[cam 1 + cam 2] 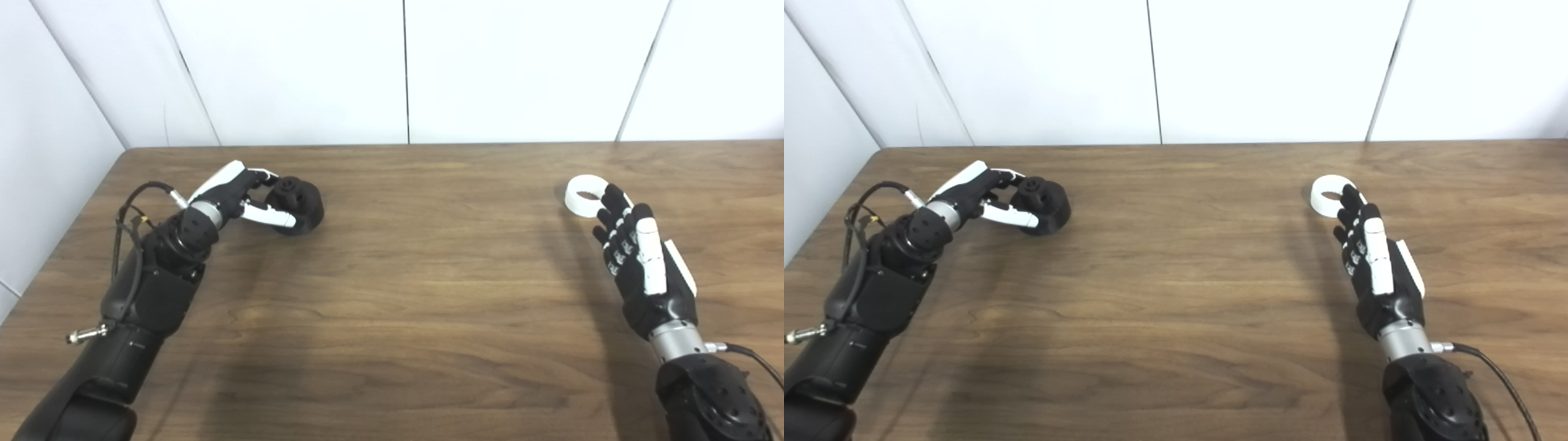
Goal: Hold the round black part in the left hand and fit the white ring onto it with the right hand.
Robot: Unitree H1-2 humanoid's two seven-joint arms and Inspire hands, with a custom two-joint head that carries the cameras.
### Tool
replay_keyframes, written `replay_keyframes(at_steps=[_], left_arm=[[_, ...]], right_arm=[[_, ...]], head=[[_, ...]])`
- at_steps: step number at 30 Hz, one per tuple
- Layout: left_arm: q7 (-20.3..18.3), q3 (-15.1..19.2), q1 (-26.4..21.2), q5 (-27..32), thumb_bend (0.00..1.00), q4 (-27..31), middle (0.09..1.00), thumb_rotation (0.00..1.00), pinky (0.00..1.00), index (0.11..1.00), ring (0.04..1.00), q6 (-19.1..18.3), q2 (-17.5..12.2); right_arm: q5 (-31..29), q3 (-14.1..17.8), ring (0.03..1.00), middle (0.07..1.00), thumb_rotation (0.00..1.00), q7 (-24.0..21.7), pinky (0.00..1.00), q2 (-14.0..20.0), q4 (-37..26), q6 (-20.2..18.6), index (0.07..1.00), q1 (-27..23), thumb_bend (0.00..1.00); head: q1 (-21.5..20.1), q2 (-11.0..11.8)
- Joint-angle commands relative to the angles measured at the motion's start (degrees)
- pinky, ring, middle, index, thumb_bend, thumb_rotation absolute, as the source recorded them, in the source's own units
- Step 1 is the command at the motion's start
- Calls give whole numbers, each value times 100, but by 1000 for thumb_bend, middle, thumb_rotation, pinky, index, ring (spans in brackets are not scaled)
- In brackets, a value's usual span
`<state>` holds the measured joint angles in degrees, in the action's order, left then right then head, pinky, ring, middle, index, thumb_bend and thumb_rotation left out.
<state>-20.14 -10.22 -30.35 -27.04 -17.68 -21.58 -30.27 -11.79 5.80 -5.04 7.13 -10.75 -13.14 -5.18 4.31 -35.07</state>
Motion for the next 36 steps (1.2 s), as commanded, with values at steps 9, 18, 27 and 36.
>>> replay_keyframes(at_steps=[9, 18, 27, 36], left_arm=[[345, 38, -34, -1, 926, 337, 869, 282, 821, 781, 915, 367, -56], [367, -17, 15, -26, 947, 362, 905, 298, 855, 799, 951, 362, -5], [395, -106, 104, -98, 928, 499, 926, 301, 854, 798, 969, 380, 16], [481, -184, 240, -156, 924, 693, 911, 308, 851, 781, 958, 360, 127]], right_arm=[[28, 16, 1000, 984, 1000, -34, 1000, 84, -167, 35, 964, -205, 518], [30, 46, 1000, 981, 1000, -8, 1000, 92, -192, 23, 959, -195, 526], [2, 53, 1000, 988, 1000, -18, 1000, 105, -234, -36, 962, -186, 540], [4, 46, 1000, 986, 1000, -14, 1000, 122, -270, -68, 962, -193, 543]], head=[[2, -9], [-8, 4], [-19, 3], [-58, -8]])
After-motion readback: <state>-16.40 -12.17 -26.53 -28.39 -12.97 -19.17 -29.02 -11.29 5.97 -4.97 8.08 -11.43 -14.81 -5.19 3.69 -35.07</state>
